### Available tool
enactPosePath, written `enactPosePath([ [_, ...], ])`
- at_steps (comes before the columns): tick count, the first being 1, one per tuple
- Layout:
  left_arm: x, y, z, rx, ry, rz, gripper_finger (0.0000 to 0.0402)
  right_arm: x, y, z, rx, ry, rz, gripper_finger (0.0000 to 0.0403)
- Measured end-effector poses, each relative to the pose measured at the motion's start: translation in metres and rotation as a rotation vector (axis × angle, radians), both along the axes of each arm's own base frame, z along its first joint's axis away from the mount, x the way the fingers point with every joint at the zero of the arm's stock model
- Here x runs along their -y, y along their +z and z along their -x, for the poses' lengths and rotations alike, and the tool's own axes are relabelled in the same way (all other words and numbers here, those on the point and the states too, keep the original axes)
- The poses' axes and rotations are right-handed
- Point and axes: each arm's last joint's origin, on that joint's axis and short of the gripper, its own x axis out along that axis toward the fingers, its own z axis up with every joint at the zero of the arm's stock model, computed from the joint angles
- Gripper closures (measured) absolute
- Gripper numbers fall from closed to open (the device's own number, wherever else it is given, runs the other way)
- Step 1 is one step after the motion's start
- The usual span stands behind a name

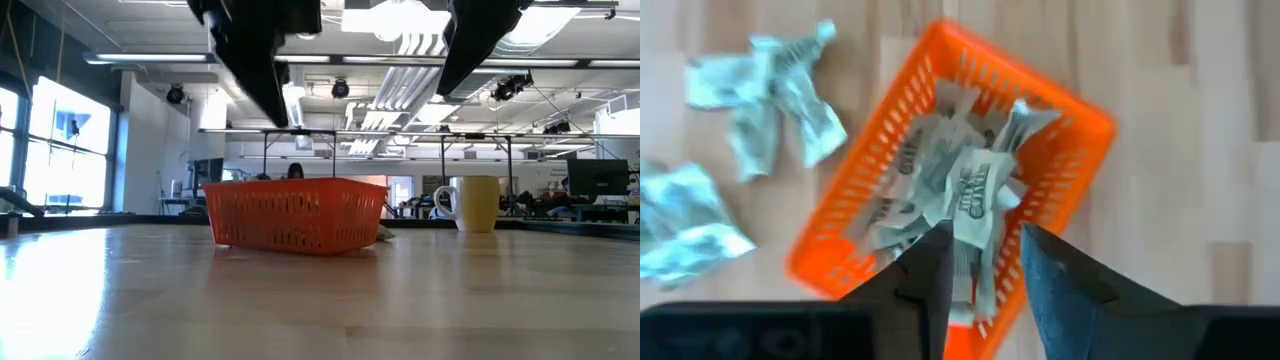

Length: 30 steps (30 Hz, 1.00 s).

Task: Pick and place Stevia / Truvia into bins
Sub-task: Put the stevia packet into the orange bin

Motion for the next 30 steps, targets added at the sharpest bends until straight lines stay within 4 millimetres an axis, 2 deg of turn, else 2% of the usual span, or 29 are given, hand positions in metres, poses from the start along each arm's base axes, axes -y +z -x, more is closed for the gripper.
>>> enactPosePath([
  [4,-0.003,0.033,0.002,-0.010,-0.029,-0.089,0.0229,0.006,0.000,-0.002,0.005,-0.008,0.028,0.0108],
  [7,-0.026,0.036,0.008,-0.096,0.025,-0.174,0.0214,0.011,0.001,-0.004,0.012,-0.023,0.028,0.0108],
  [10,-0.072,0.020,0.012,-0.155,0.145,-0.142,0.0201,0.018,0.001,-0.007,0.025,-0.052,0.012,0.0108],
  [12,-0.102,0.008,0.016,-0.162,0.156,-0.126,0.0196,0.022,0.001,-0.009,0.034,-0.058,-0.010,0.0108],
  [17,-0.144,-0.018,0.019,-0.018,-0.189,-0.154,0.0201,0.025,0.001,-0.010,0.031,-0.038,-0.038,0.0108],
  [20,-0.157,-0.036,0.015,0.100,-0.309,-0.186,0.0206,0.026,0.001,-0.010,0.032,-0.052,-0.042,0.0108],
  [28,-0.167,-0.086,0.002,0.032,-0.383,-0.185,0.0208,0.033,0.001,-0.011,0.038,-0.117,-0.061,0.0108],
  [30,-0.169,-0.091,-0.003,0.038,-0.371,-0.187,0.0208,0.036,0.001,-0.011,0.037,-0.128,-0.058,0.0108],
])
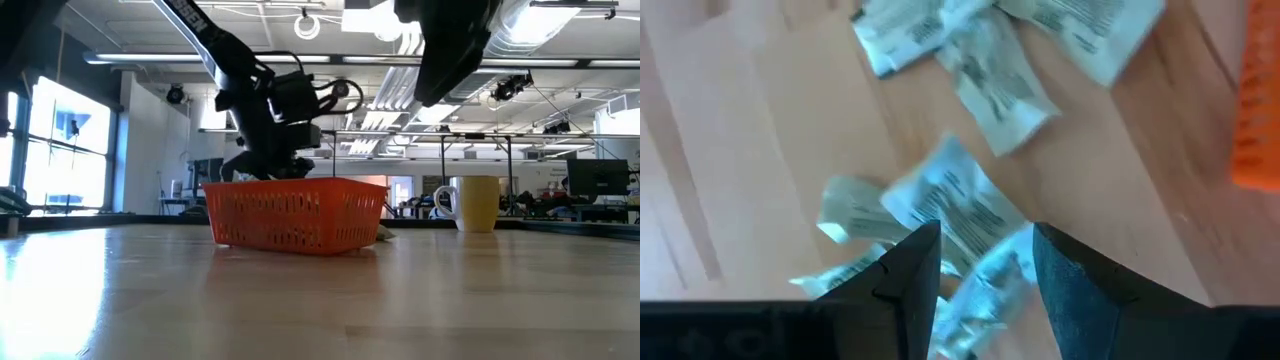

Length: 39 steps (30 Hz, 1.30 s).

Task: Pick and place Stevia / Truvia into bins
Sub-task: Put the stevia packet into the orange bin

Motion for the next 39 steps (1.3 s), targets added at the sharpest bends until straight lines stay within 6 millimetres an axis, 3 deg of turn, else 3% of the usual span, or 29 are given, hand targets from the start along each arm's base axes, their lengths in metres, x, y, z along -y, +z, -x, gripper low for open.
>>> enactPosePath([
  [7,-0.008,-0.007,0.002,-0.034,0.047,-0.023,0.0208,0.005,0.000,0.000,0.001,-0.024,0.005,0.0108],
  [16,-0.035,-0.011,0.025,-0.142,0.143,0.033,0.0217,0.006,0.000,-0.001,0.008,-0.030,0.030,0.0108],
  [20,-0.039,-0.011,0.030,-0.161,0.182,0.069,0.0265,0.009,0.000,-0.001,0.008,-0.040,0.030,0.0108],
  [26,-0.037,-0.008,0.034,-0.215,0.275,0.093,0.0378,0.011,0.000,-0.001,0.004,-0.038,0.036,0.0108],
  [29,-0.034,0.000,0.035,-0.219,0.387,0.132,0.0376,0.011,0.000,-0.001,0.002,-0.032,0.039,0.0108],
  [33,-0.026,0.036,0.032,-0.095,0.415,0.125,0.0347,0.011,0.000,-0.001,-0.001,-0.027,0.042,0.0108],
  [36,-0.016,0.058,0.032,-0.028,0.390,0.133,0.0366,0.011,0.000,-0.001,-0.004,-0.025,0.045,0.0108],
  [39,-0.004,0.075,0.032,0.036,0.401,0.254,0.0381,0.011,0.000,-0.001,-0.014,-0.011,0.055,0.0108],
])
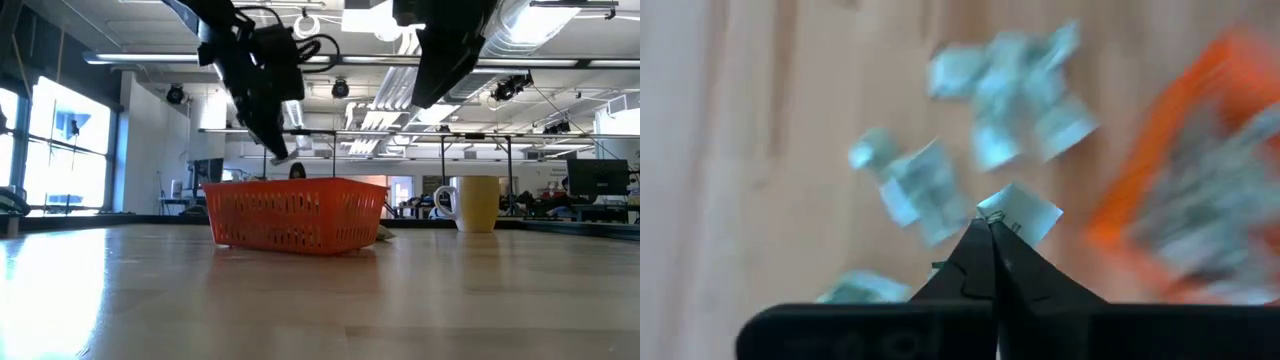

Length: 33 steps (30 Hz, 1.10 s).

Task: Pick and place Stevia / Truvia into bins
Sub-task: Put the stevia packet into the orange bin

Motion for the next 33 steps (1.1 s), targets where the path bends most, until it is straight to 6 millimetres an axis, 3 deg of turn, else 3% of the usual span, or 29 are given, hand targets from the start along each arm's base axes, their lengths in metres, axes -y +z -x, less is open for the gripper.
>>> enactPosePath([
  [3,0.022,0.002,-0.005,0.002,-0.022,0.123,0.0373,0.000,0.000,0.001,-0.013,0.003,-0.003,0.0108],
  [7,0.083,0.002,-0.019,0.000,-0.204,0.235,0.0381,-0.001,-0.001,0.001,-0.018,0.012,-0.007,0.0108],
  [10,0.131,0.003,-0.029,0.061,-0.308,0.155,0.0381,-0.001,-0.001,0.001,-0.023,0.036,-0.013,0.0108],
  [13,0.158,-0.009,-0.036,0.069,-0.300,0.061,0.0359,-0.002,0.000,-0.001,-0.013,0.088,-0.023,0.0108],
  [17,0.163,-0.026,-0.037,-0.029,-0.199,0.028,0.0274,-0.001,0.002,-0.008,0.034,0.167,-0.094,0.0108],
  [21,0.160,-0.024,-0.029,-0.090,-0.112,0.016,0.0192,0.002,-0.013,-0.018,-0.038,0.228,-0.058,0.0108],
  [23,0.159,-0.014,-0.022,-0.095,-0.067,0.010,0.0165,0.002,-0.025,-0.026,-0.092,0.285,-0.027,0.0108],
  [28,0.159,0.015,0.001,-0.101,0.043,-0.012,0.0139,-0.001,-0.062,-0.056,-0.124,0.401,0.028,0.0108],
  [33,0.157,0.036,0.036,-0.126,0.155,-0.172,0.0158,0.005,-0.089,-0.073,-0.122,0.316,0.039,0.0108],
])
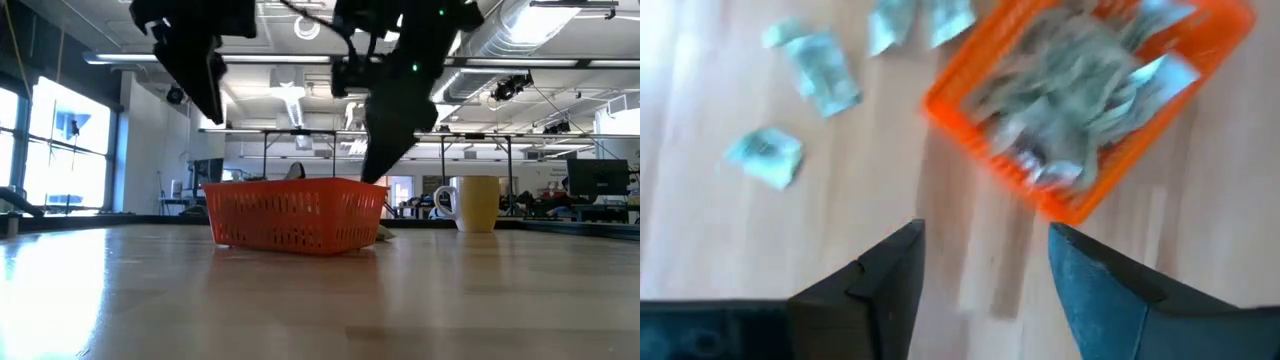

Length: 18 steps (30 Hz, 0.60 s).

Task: Pick and place Stevia / Truvia into bins
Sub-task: Put the stevia packet into the orange bin

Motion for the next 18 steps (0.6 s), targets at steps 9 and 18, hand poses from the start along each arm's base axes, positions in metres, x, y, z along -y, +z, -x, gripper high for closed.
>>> enactPosePath([
  [9,-0.012,-0.004,0.060,0.135,0.134,0.041,0.0206,0.009,-0.022,0.004,-0.027,-0.066,0.002,0.0108],
  [18,-0.016,-0.013,0.083,0.199,0.175,0.034,0.0215,0.010,-0.043,0.033,0.060,-0.138,-0.086,0.0108],
])
